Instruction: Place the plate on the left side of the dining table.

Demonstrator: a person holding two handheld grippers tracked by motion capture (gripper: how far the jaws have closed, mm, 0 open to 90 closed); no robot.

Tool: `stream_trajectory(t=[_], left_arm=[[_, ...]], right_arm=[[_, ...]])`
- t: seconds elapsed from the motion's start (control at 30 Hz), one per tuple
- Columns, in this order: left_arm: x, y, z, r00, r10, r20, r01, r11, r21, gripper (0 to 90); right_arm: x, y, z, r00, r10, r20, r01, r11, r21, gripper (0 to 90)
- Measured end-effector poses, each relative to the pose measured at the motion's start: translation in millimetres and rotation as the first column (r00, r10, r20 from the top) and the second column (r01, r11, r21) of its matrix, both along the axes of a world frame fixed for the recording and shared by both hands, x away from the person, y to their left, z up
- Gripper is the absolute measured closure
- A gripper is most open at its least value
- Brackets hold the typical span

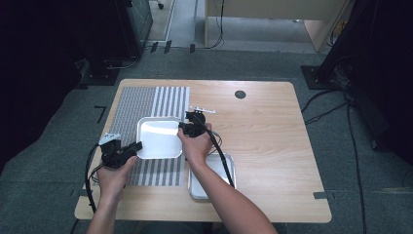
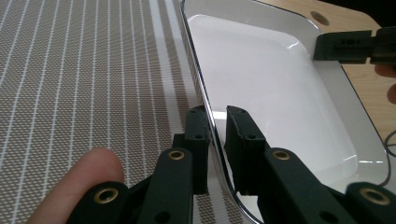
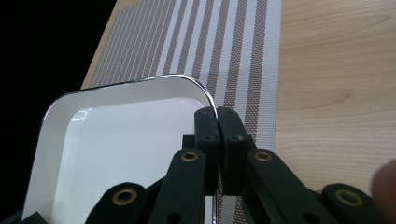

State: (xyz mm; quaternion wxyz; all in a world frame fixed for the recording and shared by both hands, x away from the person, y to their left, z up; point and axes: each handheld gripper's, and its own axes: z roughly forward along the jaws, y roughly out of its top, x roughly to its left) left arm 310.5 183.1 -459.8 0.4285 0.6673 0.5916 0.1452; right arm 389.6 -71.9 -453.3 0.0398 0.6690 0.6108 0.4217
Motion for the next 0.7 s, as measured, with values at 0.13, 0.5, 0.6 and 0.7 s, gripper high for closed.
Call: stream_trajectory(t=[0.13, 0.5, 0.6, 0.7], left_arm=[[7.9, 6.8, -3.4, 0.9999, 0.014, -0.005, -0.014, 0.9999, -0.006, 80.8], [30.0, 16.9, -7.2, 0.9993, 0.036, -0.011, -0.036, 0.9993, -0.010, 83.3], [36.5, 17.8, -9.2, 0.9986, 0.049, -0.018, -0.049, 0.9987, -0.015, 83.6], [42.4, 17.4, -10.7, 0.9985, 0.050, -0.020, -0.050, 0.9987, 0.012, 83.3]], right_arm=[[8.2, 8.7, -2.1, 0.9999, -0.001, -0.016, 0.001, 1.000, -0.003, 89.1], [33.1, 21.8, -10.6, 0.9988, -0.015, -0.047, 0.014, 1.000, -0.021, 89.1], [41.9, 24.5, -11.3, 0.9983, -0.018, -0.055, 0.017, 1.000, -0.022, 89.1], [50.2, 28.1, -12.3, 0.9979, -0.015, -0.064, 0.013, 0.999, -0.037, 89.1]])
